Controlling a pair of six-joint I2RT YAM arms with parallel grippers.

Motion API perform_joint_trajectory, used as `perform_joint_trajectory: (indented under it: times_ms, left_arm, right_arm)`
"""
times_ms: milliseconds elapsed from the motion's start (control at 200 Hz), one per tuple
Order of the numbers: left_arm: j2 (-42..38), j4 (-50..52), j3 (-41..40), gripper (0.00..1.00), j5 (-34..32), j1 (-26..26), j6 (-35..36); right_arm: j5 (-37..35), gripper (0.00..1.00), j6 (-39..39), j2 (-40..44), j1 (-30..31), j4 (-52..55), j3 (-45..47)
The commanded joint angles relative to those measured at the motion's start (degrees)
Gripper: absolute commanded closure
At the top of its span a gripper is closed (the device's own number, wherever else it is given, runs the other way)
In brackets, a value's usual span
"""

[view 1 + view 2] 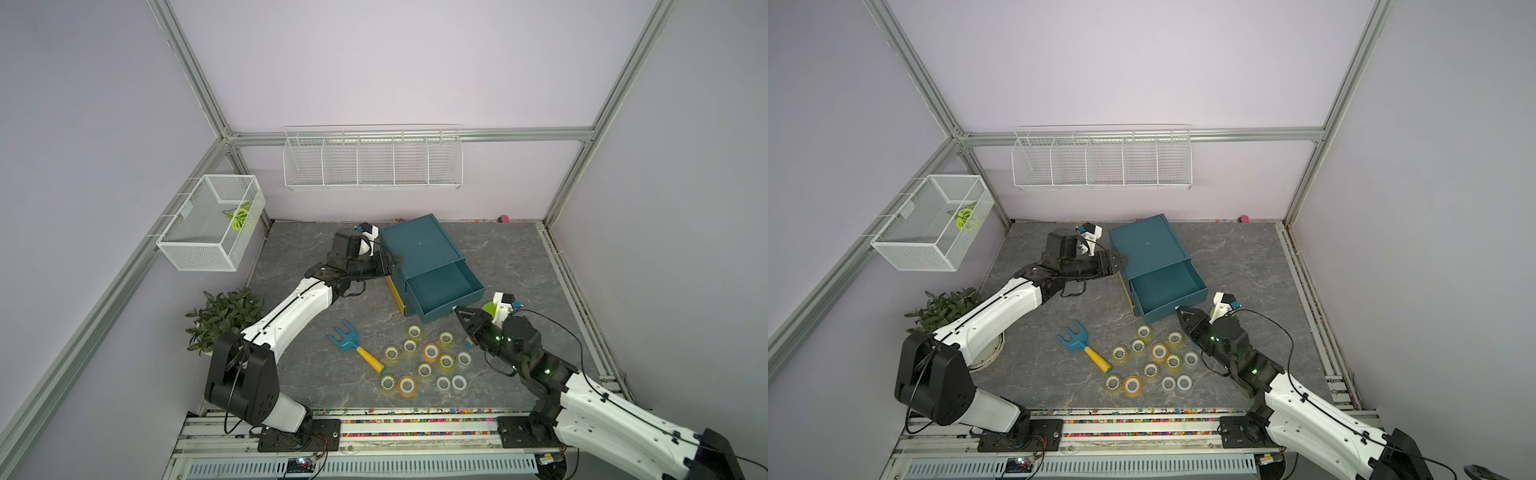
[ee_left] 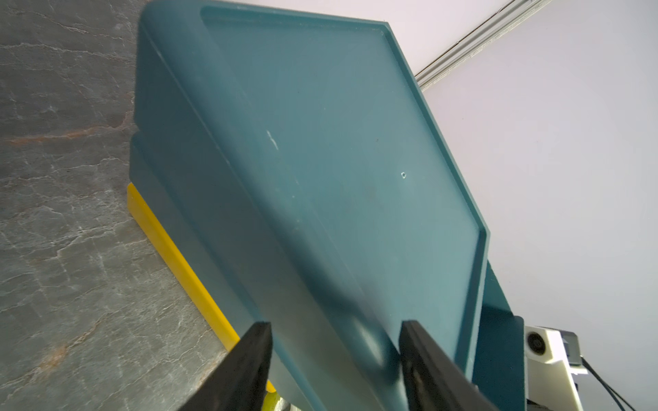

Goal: Place the transparent tape into the drawer according to color
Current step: Open the drawer in the storage box.

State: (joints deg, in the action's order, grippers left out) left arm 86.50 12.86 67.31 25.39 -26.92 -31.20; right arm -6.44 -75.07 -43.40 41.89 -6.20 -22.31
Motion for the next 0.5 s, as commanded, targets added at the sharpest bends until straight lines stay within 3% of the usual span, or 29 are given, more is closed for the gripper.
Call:
perform_joint_trajectory:
  times_ms: [0,275,395,495]
  left_arm:
    - [-1.98,1.89,1.51,0.34,-0.53,0.06,0.34]
    - [-5.40,6.23,2.82,0.30,-2.93,0.06,1.01]
    - [-7.70,7.66,2.18,0.29,-4.41,0.02,1.78]
    - [-9.72,8.47,1.13,0.27,-5.51,0.05,2.52]
  right_arm:
    - [-2.65,0.51,0.89,2.42,0.18,10.35,-2.33]
    - [-12.79,0.46,4.00,9.37,0.14,37.20,-9.93]
    - [-18.14,0.46,12.22,6.84,-0.39,43.72,-16.12]
    - [-16.94,0.46,21.39,0.37,-4.30,46.32,-23.49]
